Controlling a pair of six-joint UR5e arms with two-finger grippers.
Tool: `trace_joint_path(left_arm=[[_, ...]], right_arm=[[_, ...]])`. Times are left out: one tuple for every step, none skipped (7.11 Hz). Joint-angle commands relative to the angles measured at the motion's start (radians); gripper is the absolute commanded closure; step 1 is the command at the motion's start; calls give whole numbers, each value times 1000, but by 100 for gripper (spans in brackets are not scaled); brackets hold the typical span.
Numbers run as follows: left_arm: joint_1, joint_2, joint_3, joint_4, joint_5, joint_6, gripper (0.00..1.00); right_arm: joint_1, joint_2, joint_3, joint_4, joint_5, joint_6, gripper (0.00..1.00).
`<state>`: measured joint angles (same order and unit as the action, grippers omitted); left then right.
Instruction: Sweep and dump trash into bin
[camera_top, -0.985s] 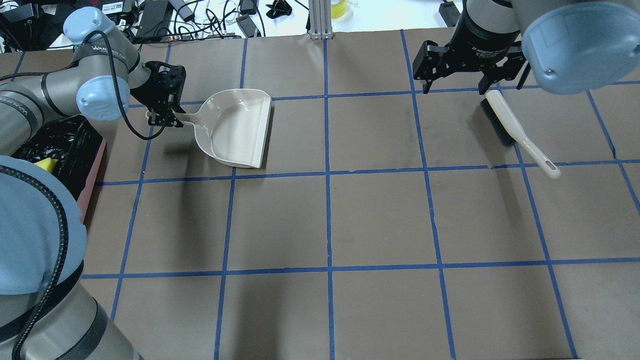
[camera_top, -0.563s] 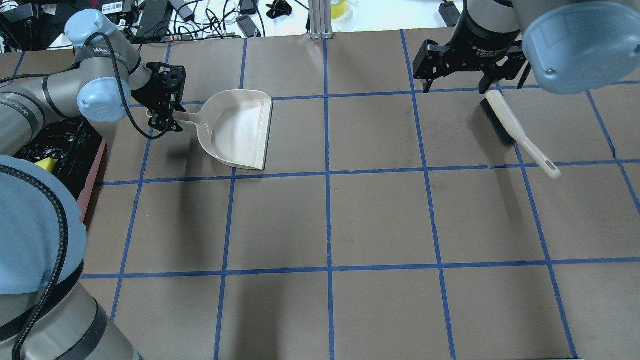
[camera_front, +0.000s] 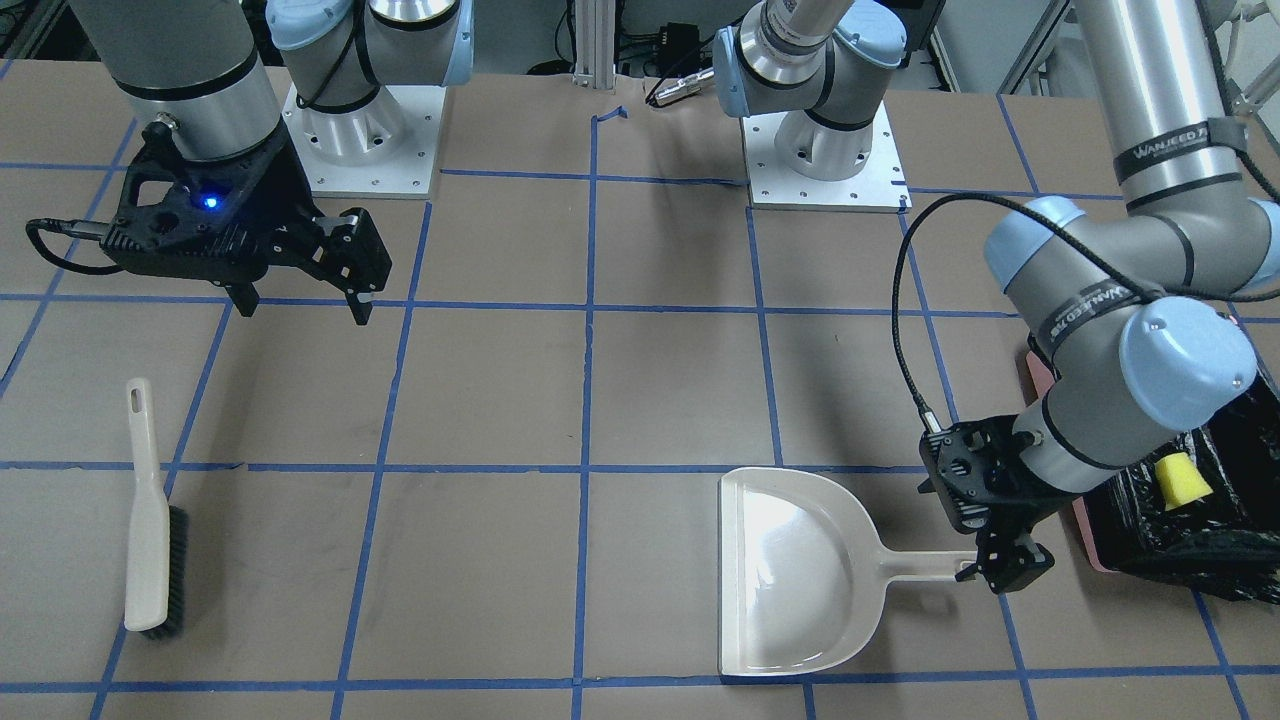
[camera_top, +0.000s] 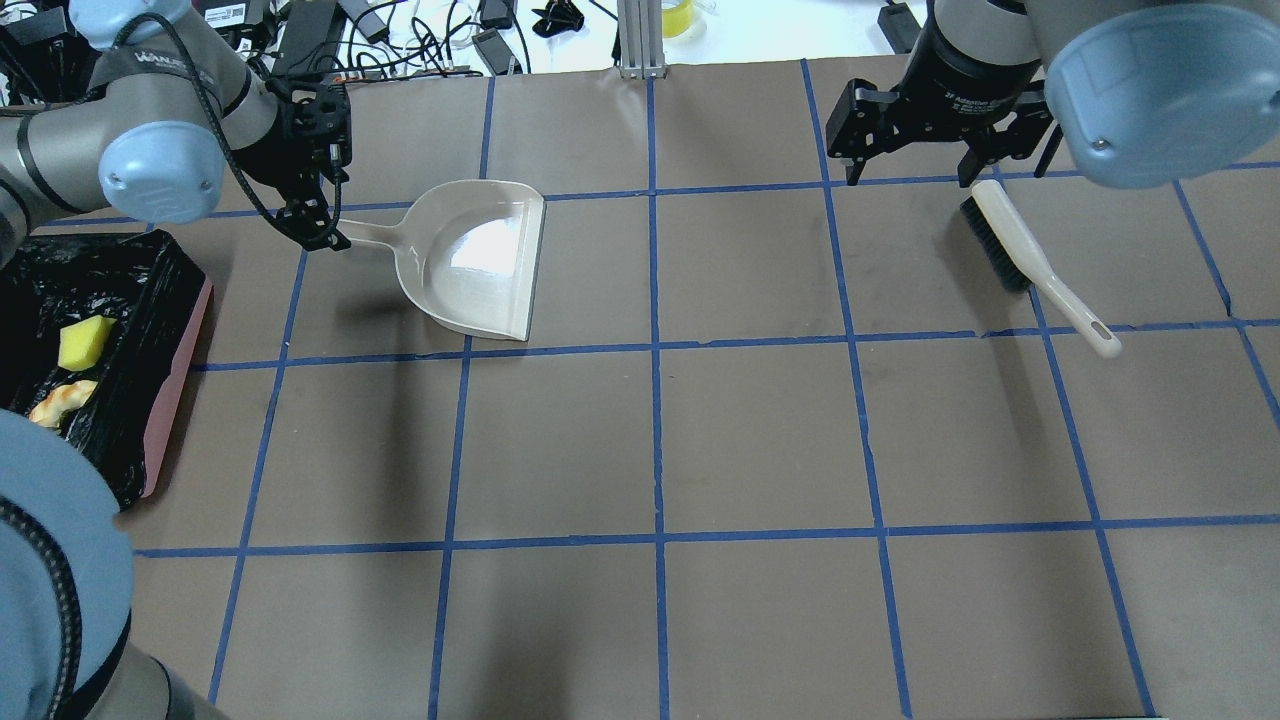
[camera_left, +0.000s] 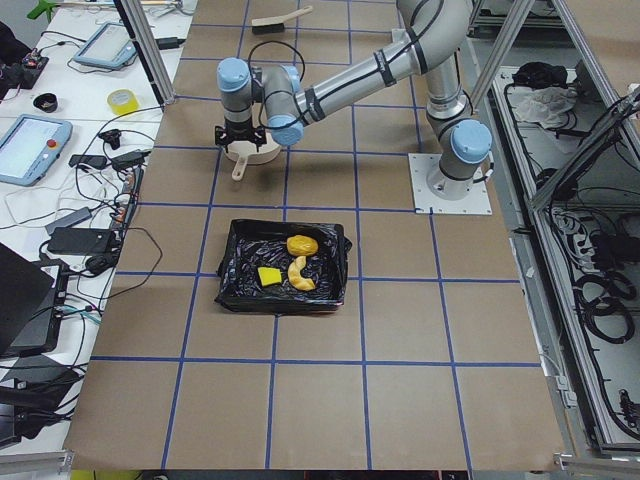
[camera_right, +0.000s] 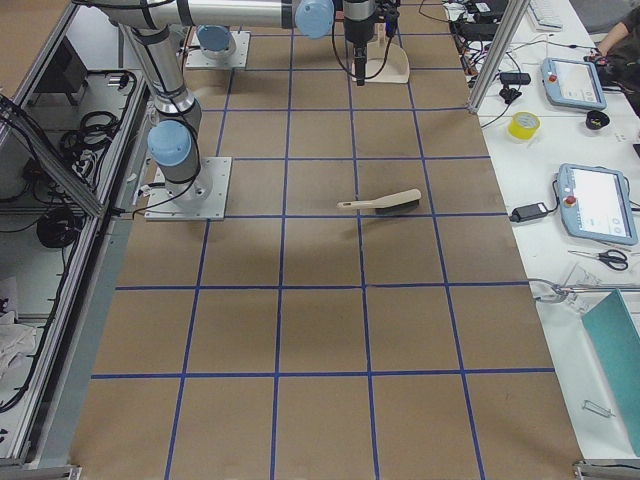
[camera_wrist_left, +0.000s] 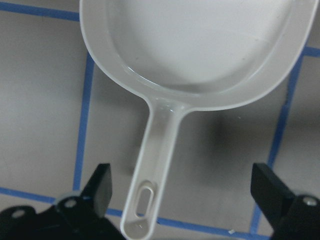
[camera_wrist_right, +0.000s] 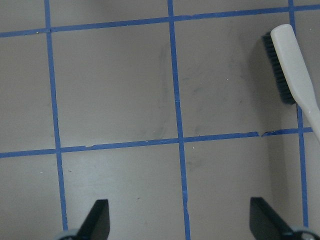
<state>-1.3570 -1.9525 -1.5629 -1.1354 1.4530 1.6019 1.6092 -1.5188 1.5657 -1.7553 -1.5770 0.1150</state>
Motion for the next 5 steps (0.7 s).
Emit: trace_joint_path(left_arm=[[-16, 209, -20, -227, -3, -162, 0], [-37, 286, -28, -336, -2, -259, 0], [-46, 346, -49, -357, 10, -378, 0], [-47, 392, -71, -368, 12, -472, 0], [-47, 394, -71, -368, 12, -607, 0]], right_arm=[[0, 0, -1, 2, 0, 0, 0], [0, 0, -1, 2, 0, 0, 0], [0, 0, 0, 2, 0, 0, 0], [0, 0, 1, 2, 0, 0, 0], [0, 0, 1, 3, -1, 0, 0]])
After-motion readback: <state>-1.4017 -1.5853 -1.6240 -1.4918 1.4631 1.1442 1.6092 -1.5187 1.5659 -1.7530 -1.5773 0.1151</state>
